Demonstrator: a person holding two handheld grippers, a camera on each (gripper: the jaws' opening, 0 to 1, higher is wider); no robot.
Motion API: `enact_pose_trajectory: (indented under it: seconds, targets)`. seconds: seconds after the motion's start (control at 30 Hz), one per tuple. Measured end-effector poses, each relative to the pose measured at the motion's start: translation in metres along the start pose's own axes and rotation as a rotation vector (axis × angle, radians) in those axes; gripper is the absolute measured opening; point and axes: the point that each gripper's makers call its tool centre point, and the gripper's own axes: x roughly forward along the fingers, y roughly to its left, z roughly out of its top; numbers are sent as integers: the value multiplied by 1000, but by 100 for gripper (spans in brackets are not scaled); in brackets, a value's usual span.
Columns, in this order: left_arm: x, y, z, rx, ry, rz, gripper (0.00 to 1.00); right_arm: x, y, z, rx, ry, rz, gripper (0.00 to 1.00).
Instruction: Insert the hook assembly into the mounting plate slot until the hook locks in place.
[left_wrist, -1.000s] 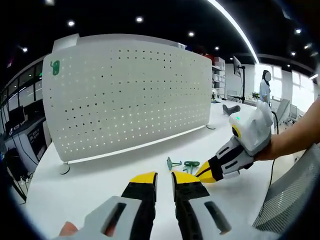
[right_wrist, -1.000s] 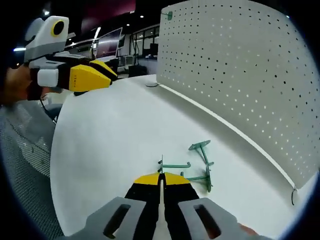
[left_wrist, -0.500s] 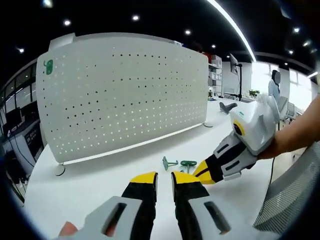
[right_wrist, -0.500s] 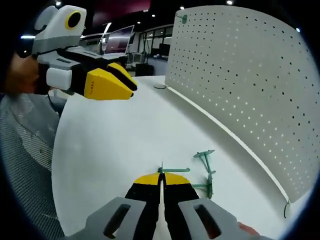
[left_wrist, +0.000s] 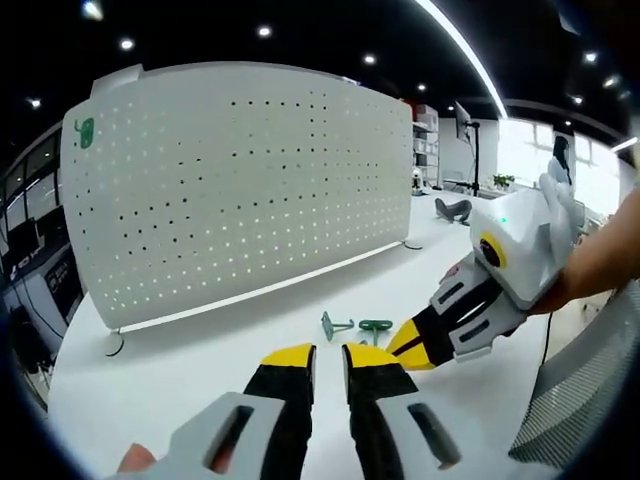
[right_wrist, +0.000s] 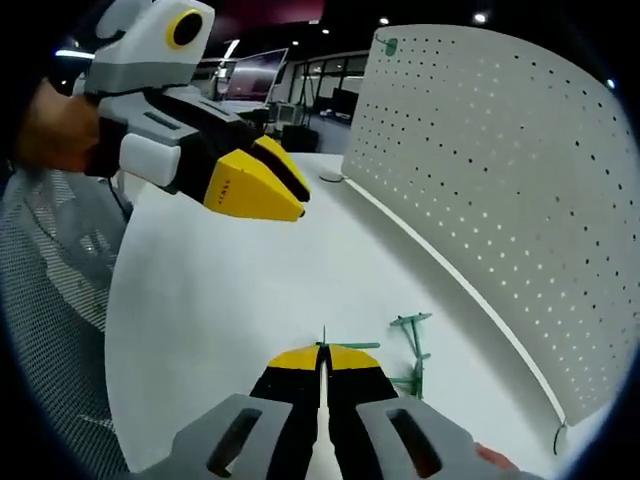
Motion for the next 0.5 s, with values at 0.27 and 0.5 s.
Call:
enact_pose_trajectory:
  seconds: [0.27,0.5]
  targets:
    - [6,-2,0,4,18,-22,11,-3,7,13,-142,-1,-8,0]
    - [13,-4,4,17,39,-42,11,-4,8,22,-237,3,-31,0]
